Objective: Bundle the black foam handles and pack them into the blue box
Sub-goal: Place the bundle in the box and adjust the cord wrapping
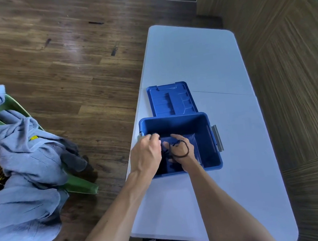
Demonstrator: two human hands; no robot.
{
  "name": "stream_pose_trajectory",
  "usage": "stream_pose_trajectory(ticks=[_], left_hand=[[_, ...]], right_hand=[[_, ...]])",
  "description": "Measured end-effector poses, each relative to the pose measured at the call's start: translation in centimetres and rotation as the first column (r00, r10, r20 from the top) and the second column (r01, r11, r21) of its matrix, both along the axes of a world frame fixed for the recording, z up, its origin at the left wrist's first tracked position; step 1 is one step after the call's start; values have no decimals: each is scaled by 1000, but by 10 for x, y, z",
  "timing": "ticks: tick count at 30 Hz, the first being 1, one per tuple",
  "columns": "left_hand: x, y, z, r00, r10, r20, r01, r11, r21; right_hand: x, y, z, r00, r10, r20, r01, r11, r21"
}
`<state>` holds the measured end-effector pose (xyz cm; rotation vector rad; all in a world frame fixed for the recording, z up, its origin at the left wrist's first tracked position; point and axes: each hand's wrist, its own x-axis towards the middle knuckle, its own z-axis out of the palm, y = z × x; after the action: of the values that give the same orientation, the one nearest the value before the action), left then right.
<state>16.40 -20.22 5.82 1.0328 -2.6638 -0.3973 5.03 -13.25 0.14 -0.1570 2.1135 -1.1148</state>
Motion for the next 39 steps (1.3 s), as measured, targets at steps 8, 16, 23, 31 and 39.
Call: stream_pose_trajectory(ticks=[8,16,23,31,39], left_hand=[[-40,11,-7,772,-124,624,27,986,162],[-51,12,-26,769,29,638,-151,979,137],[-37,5,7,933,39,358,-151,945,290],[-10,2,71,994,-85,75,18,770,637],[2,11,99,976,-102,-194,219,499,839]], right_hand=[[-20,13,-17,996,-2,90,3,1000,-10],[-33,16,-5,976,-4,218,36,989,-141],[-49,16,38,996,89,-12,-89,968,-235],[-60,16,118,989,139,-59,-151,907,-393],[-79,24,154,947,322,-7,-295,859,-419]])
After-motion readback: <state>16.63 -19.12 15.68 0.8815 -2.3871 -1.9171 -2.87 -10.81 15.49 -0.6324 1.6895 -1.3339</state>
